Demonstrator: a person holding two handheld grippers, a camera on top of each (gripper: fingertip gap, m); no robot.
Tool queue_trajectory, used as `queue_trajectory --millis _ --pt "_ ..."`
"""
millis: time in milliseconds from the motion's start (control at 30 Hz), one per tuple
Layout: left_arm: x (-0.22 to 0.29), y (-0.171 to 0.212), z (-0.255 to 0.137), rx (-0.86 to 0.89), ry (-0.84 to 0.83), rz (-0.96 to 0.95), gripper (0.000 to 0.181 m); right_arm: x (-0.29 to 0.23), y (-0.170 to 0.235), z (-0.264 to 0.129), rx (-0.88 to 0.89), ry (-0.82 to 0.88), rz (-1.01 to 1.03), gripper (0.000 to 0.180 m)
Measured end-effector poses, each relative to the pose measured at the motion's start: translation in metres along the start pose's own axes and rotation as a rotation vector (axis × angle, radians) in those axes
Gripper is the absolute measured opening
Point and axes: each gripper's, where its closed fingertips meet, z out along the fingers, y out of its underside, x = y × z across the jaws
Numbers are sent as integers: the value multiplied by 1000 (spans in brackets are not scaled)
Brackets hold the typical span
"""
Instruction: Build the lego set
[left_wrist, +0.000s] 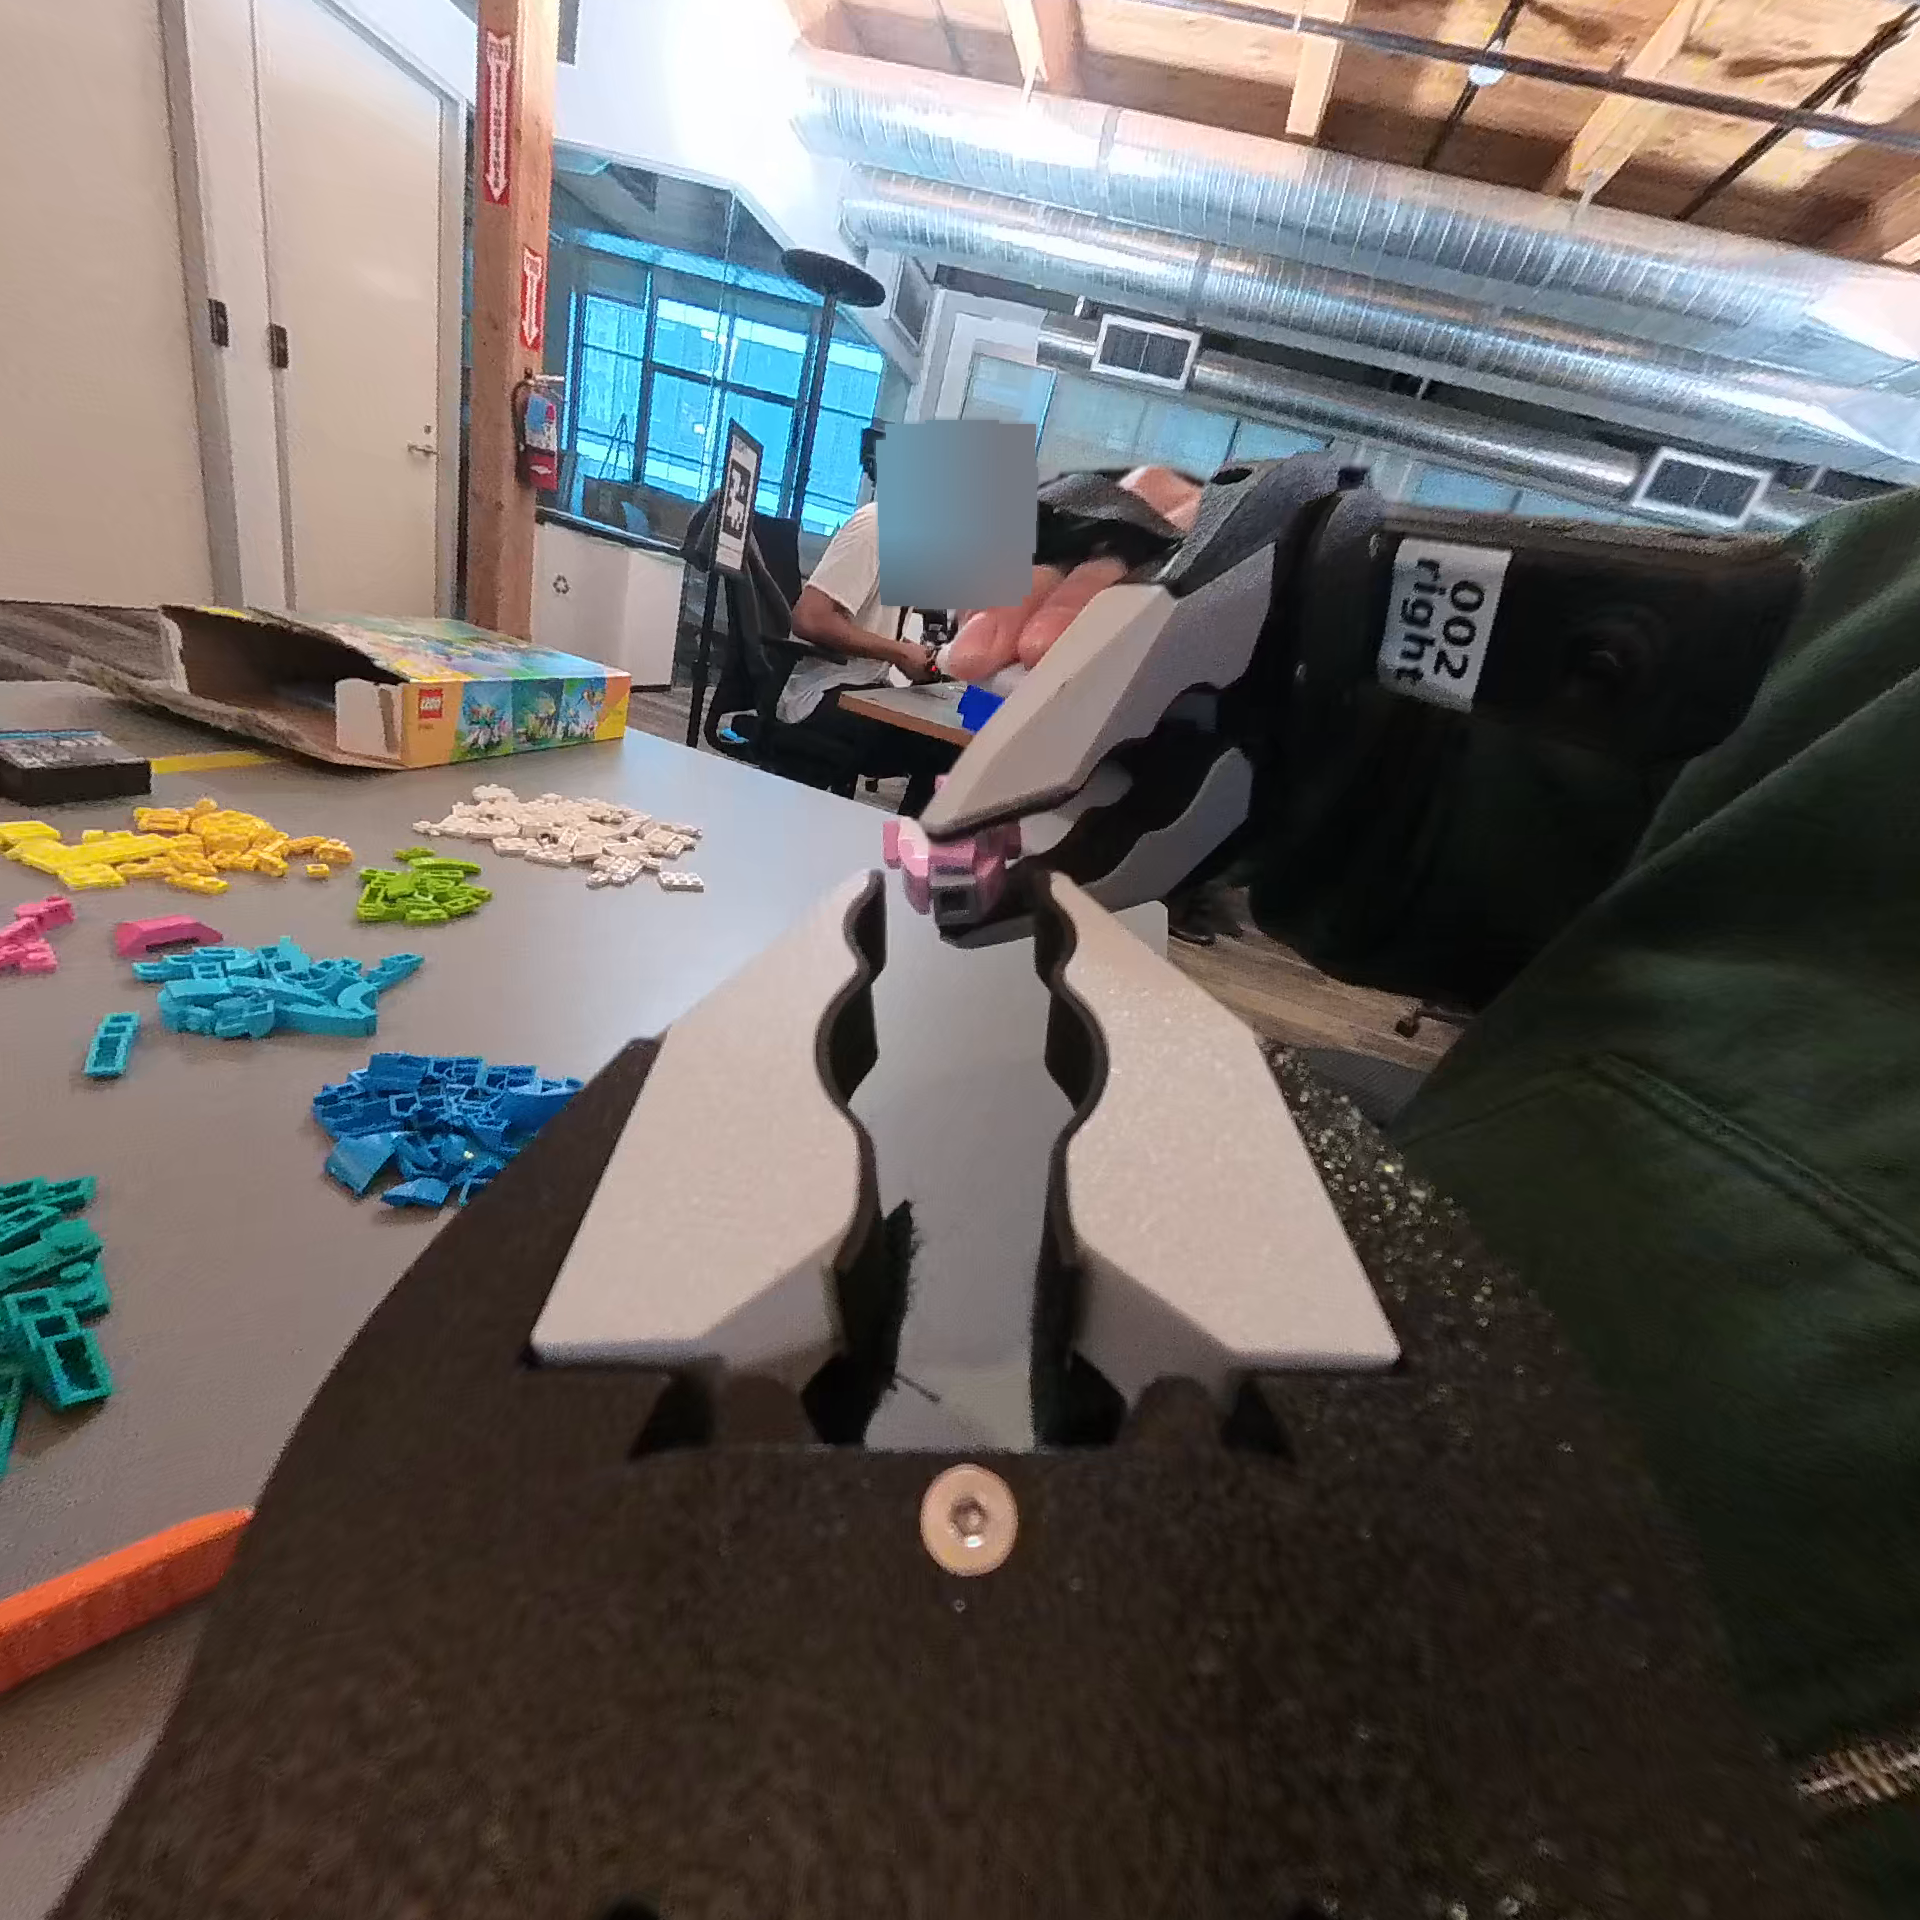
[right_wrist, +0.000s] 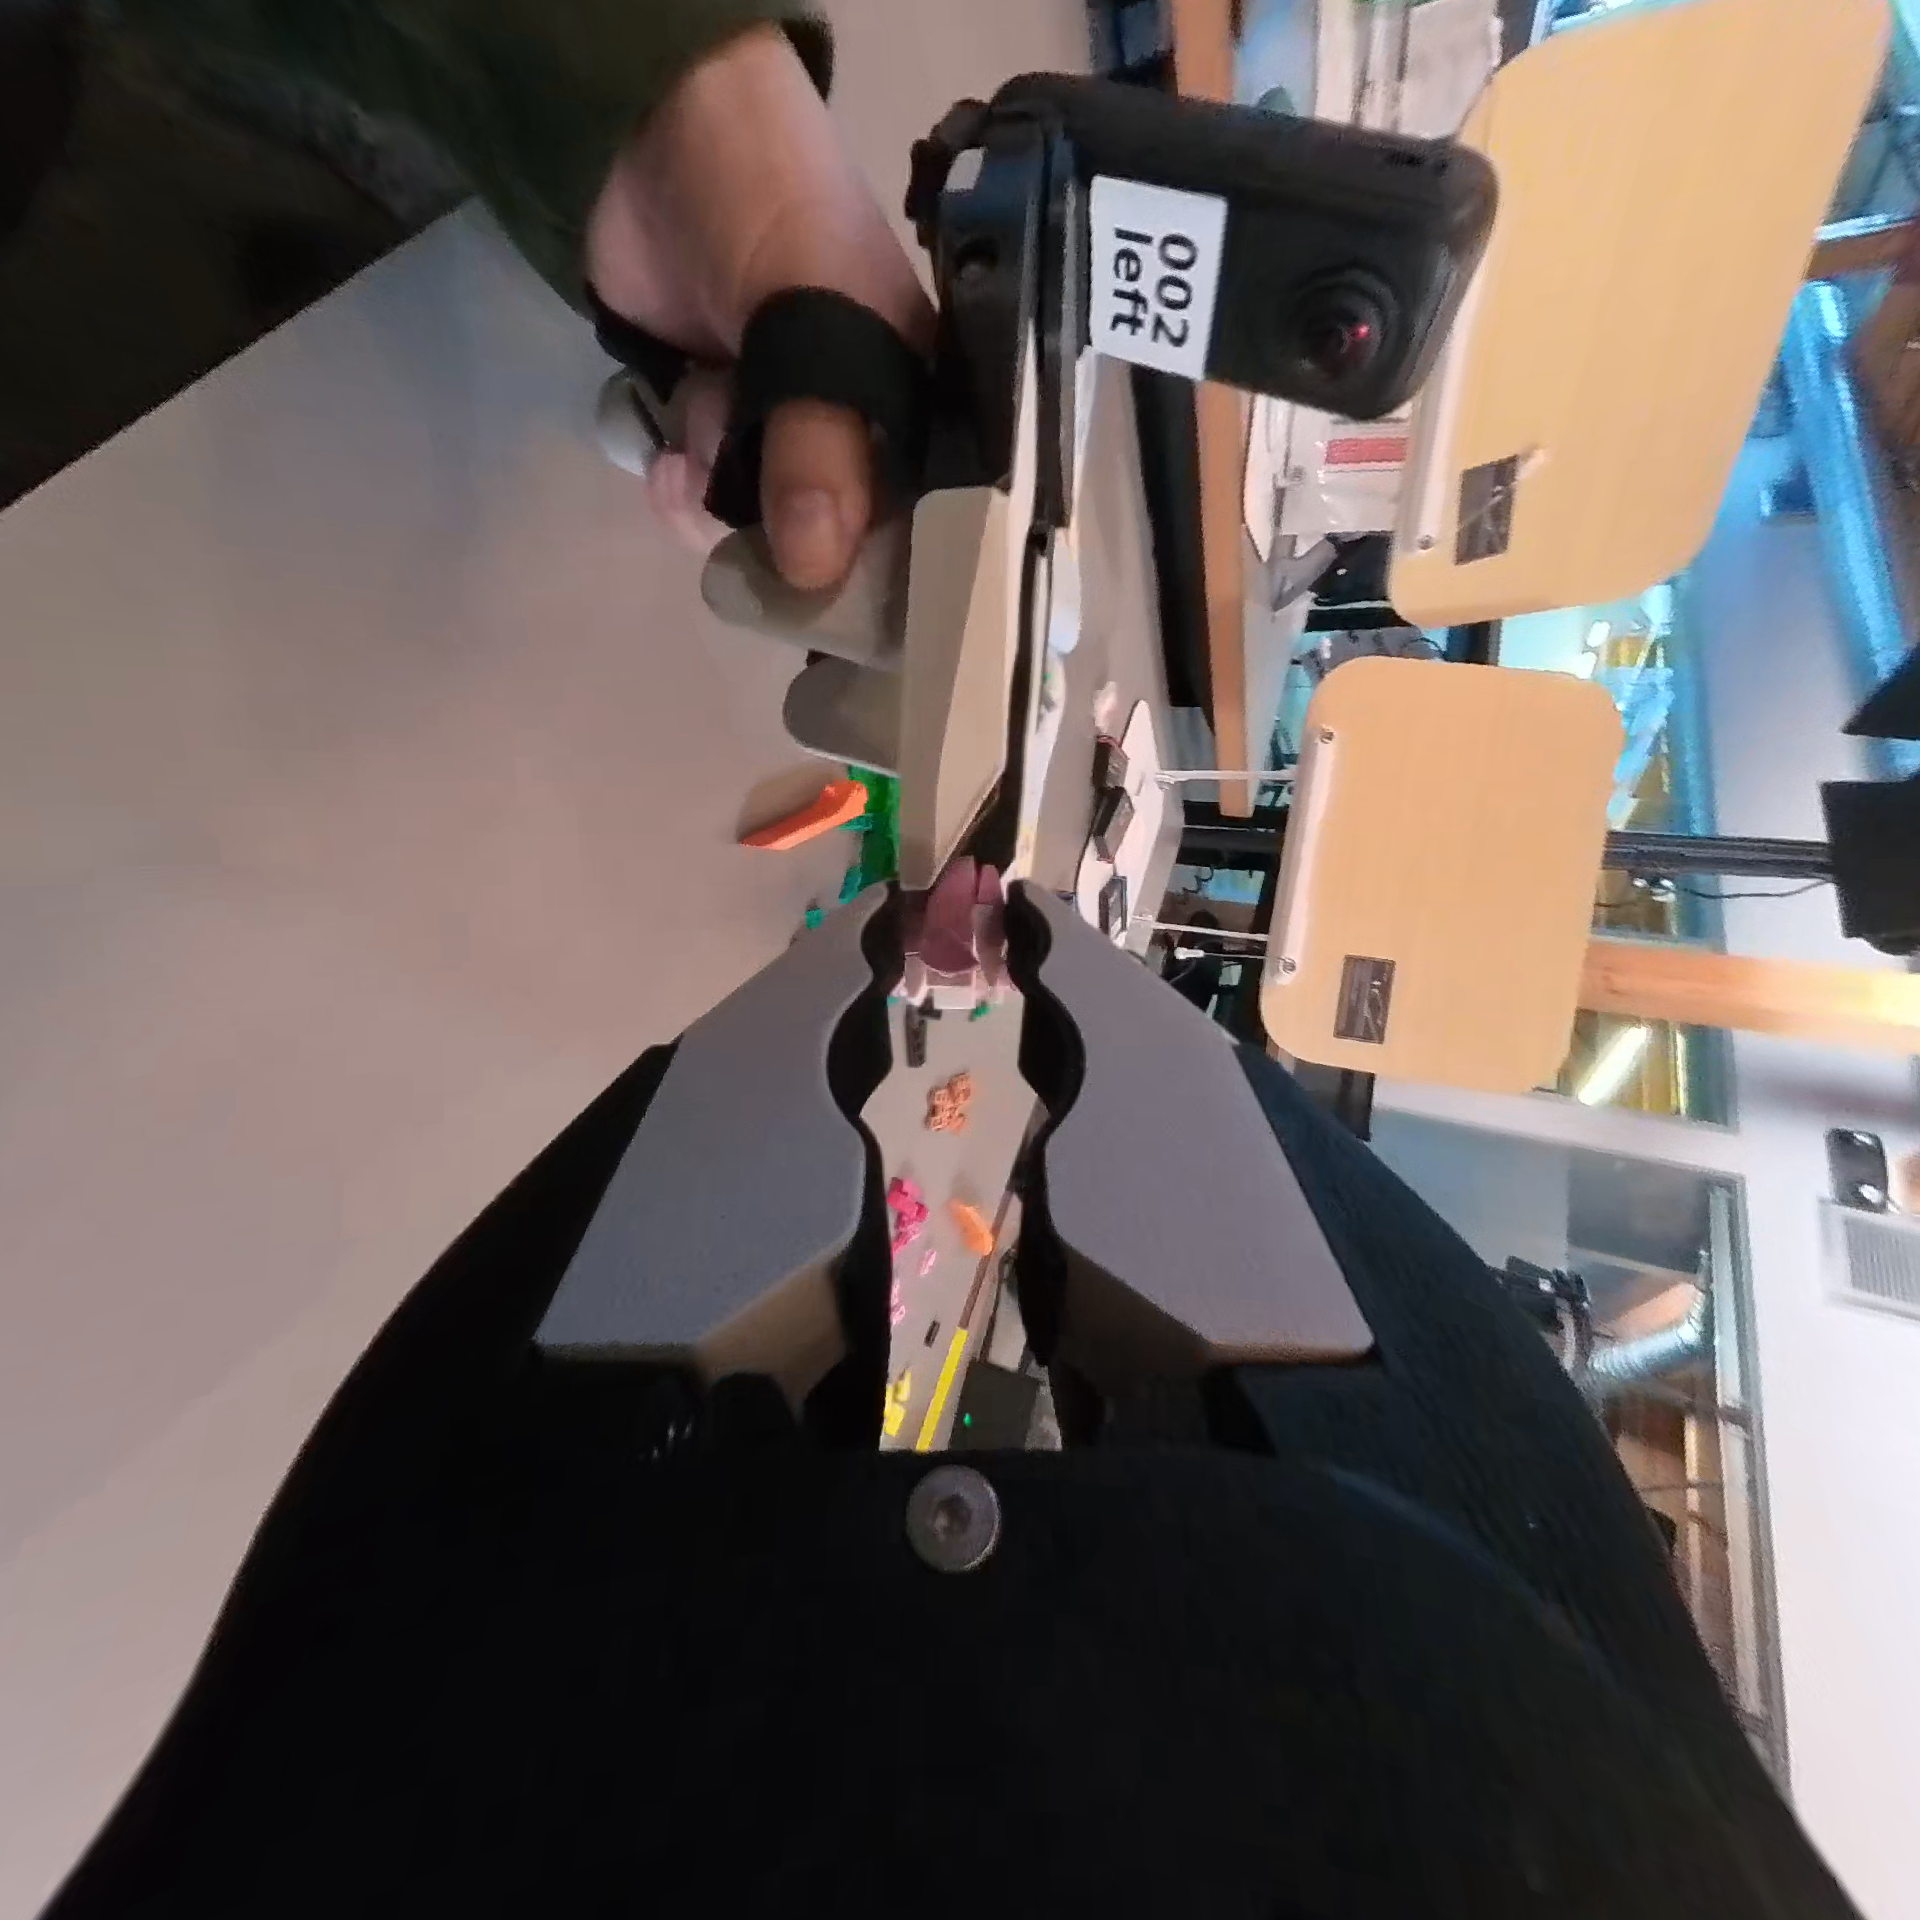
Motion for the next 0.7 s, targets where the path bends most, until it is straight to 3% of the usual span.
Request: queue_trajectory --millis 367,700 --pt "10 -13 -3 72 46 -21 16 14 -12 -7 63 92 44 17" --pt "29 -11 -2 26 133 37 16 7 -29 -19 173 -7 13 17"
